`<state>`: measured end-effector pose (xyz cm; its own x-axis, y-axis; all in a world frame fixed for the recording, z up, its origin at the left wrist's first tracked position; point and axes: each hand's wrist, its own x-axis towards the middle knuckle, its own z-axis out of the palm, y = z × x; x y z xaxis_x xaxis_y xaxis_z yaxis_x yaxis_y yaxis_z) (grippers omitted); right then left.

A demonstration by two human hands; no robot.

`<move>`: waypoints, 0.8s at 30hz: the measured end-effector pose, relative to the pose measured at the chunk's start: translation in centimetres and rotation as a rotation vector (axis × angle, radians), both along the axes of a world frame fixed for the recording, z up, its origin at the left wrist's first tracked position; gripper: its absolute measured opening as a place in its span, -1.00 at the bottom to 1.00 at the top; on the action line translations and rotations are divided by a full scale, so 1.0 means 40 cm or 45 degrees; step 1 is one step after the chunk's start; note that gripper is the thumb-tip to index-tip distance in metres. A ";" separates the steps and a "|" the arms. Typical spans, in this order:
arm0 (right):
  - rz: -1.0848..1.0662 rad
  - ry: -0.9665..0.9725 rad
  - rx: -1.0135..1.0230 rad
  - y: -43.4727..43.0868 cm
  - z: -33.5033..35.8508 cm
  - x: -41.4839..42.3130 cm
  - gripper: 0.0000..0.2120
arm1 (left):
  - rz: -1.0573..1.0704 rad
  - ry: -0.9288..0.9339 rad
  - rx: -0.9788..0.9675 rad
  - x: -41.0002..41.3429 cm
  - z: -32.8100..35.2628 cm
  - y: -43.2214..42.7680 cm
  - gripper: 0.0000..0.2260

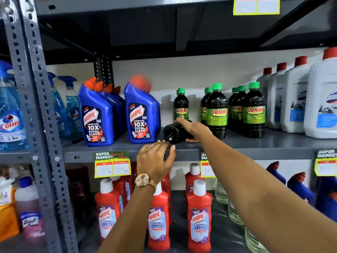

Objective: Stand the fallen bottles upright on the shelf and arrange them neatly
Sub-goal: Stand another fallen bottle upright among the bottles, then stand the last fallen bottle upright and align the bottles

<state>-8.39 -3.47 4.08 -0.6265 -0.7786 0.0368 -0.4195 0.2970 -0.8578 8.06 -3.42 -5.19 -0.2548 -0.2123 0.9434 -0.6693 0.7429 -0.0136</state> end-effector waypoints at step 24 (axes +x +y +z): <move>0.109 0.092 -0.524 0.017 -0.034 -0.005 -0.44 | -0.020 0.057 0.069 -0.002 -0.005 0.007 -0.64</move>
<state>-8.59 -2.80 2.71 -0.5446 -0.7387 0.3972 -0.4913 -0.1029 -0.8649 7.99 -3.15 -5.38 -0.2160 -0.2601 0.9411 -0.6568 0.7519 0.0570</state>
